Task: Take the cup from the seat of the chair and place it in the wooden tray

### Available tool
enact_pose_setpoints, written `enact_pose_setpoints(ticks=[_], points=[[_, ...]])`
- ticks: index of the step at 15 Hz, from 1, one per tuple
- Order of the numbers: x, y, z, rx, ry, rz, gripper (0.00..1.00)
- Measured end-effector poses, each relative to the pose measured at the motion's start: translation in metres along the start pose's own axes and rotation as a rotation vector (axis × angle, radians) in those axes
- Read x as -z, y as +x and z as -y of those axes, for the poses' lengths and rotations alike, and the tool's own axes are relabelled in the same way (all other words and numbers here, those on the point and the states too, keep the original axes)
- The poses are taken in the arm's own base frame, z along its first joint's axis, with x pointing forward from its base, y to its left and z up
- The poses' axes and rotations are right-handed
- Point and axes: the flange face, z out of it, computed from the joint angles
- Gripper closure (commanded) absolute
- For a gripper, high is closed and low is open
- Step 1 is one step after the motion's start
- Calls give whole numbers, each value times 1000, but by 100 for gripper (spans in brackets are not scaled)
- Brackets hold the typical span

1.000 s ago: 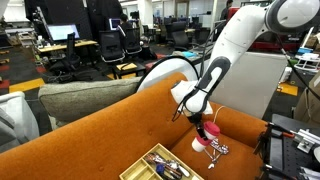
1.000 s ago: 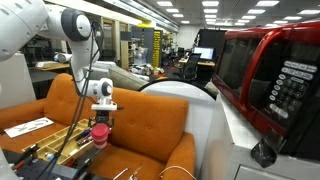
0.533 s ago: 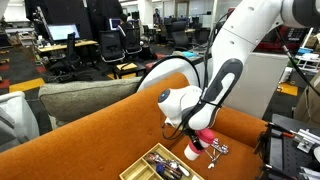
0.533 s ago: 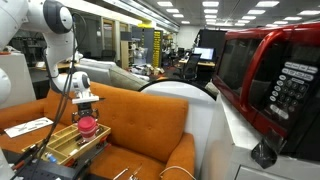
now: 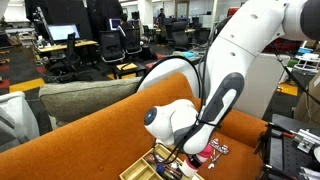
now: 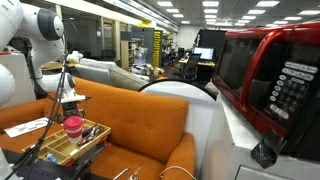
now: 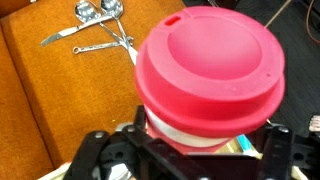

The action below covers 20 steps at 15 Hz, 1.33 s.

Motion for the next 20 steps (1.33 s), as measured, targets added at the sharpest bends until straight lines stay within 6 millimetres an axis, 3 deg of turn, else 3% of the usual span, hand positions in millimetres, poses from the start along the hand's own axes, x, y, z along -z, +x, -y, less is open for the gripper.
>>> enact_pose_setpoints(ticks=[3, 9, 14, 20], points=[[8, 19, 20, 37, -15, 44, 33], [-13, 56, 49, 84, -11, 106, 33], [-20, 77, 46, 77, -8, 125, 33], [-53, 96, 35, 56, 15, 168, 33]])
